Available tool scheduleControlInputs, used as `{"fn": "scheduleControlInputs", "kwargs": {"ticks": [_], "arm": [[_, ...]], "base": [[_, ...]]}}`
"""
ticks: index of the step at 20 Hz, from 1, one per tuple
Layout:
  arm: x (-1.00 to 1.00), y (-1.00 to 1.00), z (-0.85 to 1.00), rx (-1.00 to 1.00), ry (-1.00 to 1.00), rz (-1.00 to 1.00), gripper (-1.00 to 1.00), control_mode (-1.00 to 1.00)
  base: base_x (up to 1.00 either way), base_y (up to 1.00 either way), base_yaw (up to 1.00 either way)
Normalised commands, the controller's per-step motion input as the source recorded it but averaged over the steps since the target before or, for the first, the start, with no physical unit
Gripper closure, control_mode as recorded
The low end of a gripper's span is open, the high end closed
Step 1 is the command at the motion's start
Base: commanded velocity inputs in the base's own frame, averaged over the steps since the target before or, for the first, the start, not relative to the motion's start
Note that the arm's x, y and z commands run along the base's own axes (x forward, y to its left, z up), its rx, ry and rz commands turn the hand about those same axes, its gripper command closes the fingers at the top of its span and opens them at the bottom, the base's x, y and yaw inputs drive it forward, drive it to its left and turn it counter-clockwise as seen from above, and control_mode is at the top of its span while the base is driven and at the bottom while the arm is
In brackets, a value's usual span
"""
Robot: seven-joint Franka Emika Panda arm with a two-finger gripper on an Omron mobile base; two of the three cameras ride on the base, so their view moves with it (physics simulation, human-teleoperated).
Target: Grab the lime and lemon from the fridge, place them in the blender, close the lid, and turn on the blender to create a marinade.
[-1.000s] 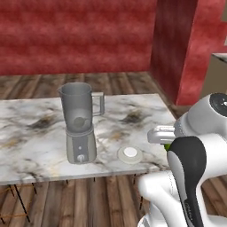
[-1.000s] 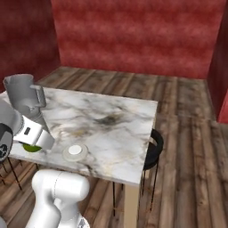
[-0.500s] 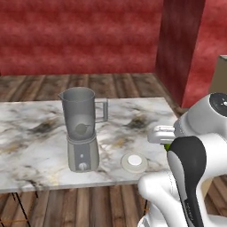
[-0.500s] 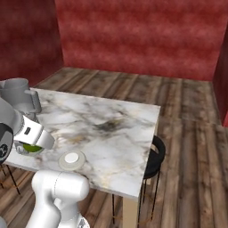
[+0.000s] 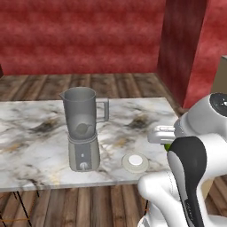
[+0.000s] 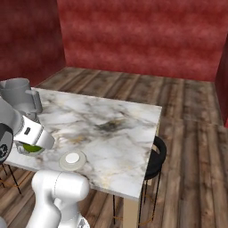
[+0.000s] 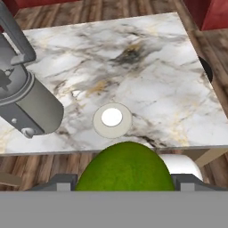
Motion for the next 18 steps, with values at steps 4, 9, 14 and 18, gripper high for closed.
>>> {"fn": "scheduleControlInputs", "kwargs": {"ticks": [4, 9, 14, 18], "arm": [[0.0, 0.0, 0.0, 0.0, 0.0, 0.0, 1.0, 1.0], [0.0, 0.0, 0.0, 0.0, 0.0, 0.0, 1.0, 1.0], [0.0, 0.0, -0.01, 0.0, 0.0, 0.01, 1.0, -1.0], [0.03, 0.08, 0.22, 0.01, 0.0, 0.01, 1.0, -1.0]], "base": [[0.0, 0.0, 0.01], [0.0, -0.02, 0.09], [0.0, 0.0, 0.03], [0.0, 0.0, 0.0]]}}
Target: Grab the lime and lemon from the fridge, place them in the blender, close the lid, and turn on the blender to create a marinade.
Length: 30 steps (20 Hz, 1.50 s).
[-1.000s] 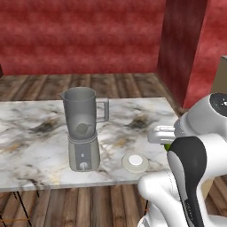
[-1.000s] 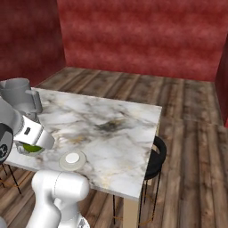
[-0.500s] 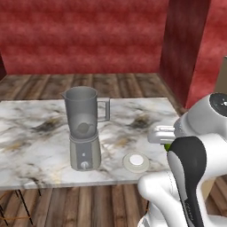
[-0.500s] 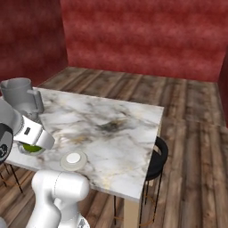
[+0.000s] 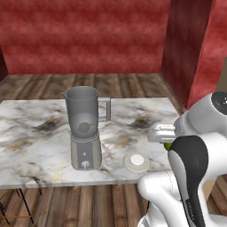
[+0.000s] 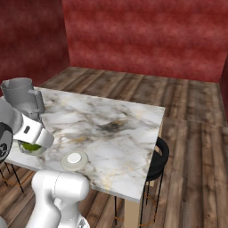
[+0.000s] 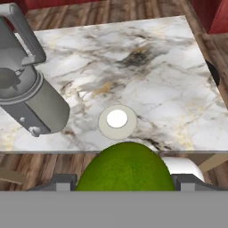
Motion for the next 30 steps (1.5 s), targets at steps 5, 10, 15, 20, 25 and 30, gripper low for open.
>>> {"fn": "scheduleControlInputs", "kwargs": {"ticks": [5, 10, 15, 20, 25, 30], "arm": [[0.14, 0.46, 0.89, 0.05, -0.25, 0.06, 1.0, -1.0], [0.26, 0.7, 1.0, 0.02, -0.24, 0.13, 1.0, -1.0], [0.1, 0.43, 0.88, 0.0, -0.08, 0.13, 1.0, -1.0], [0.33, 0.51, 0.11, 0.0, 0.0, 0.12, 1.0, -1.0], [0.66, 0.56, -0.1, 0.0, 0.01, 0.08, 1.0, -1.0], [0.84, 0.38, -0.25, 0.0, 0.02, 0.06, 1.0, -1.0]], "base": [[0.0, 0.0, 0.0], [0.0, 0.0, 0.0], [0.0, 0.0, 0.0], [0.0, 0.0, 0.0], [0.0, 0.0, 0.0], [0.0, 0.0, 0.0]]}}
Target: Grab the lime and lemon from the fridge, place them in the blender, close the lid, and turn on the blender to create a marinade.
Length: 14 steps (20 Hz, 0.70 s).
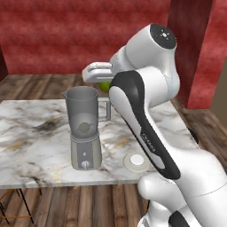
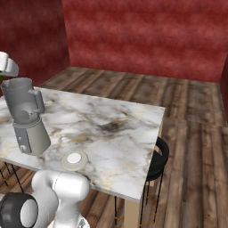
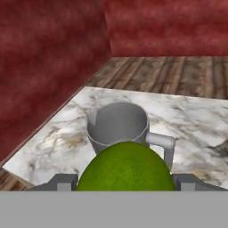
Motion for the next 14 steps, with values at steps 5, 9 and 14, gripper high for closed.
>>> {"fn": "scheduleControlInputs", "kwargs": {"ticks": [5, 9, 14], "arm": [[0.73, 0.36, -0.37, -0.01, 0.02, 0.05, 1.0, -1.0], [0.62, 0.29, -0.42, -0.03, 0.03, 0.05, 1.0, -1.0], [0.66, 0.28, -0.26, -0.02, 0.06, 0.04, 1.0, -1.0]], "base": [[0.0, 0.0, 0.0], [0.0, 0.0, 0.0], [0.0, 0.0, 0.0]]}}
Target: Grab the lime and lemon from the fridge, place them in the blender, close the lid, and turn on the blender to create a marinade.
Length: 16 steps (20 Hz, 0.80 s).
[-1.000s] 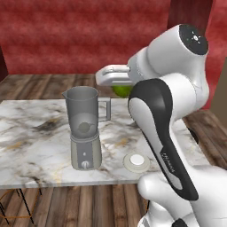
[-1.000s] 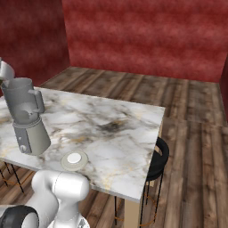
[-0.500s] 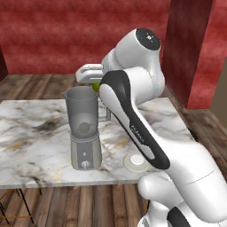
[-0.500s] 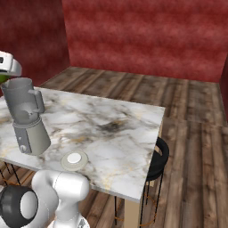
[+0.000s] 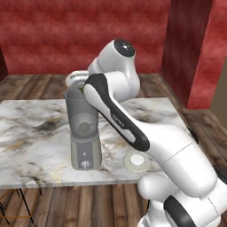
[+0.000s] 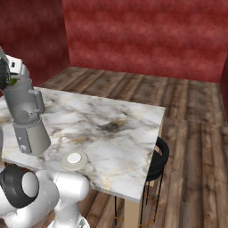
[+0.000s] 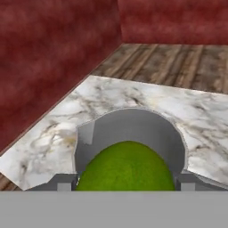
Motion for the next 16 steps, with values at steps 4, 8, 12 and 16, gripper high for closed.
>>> {"fn": "scheduleControlInputs", "kwargs": {"ticks": [4, 8, 12, 16], "arm": [[0.72, 0.11, -0.06, -0.01, 0.11, 0.08, 1.0, -1.0], [0.63, 0.1, -0.19, -0.06, 0.13, 0.08, 1.0, -1.0], [0.45, 0.14, -0.39, -0.09, 0.12, 0.09, 1.0, -1.0], [0.28, 0.27, -0.48, -0.13, 0.1, 0.08, 1.0, -1.0]], "base": [[0.0, 0.0, 0.0], [0.0, 0.0, 0.0], [0.0, 0.0, 0.0], [0.0, 0.0, 0.0]]}}
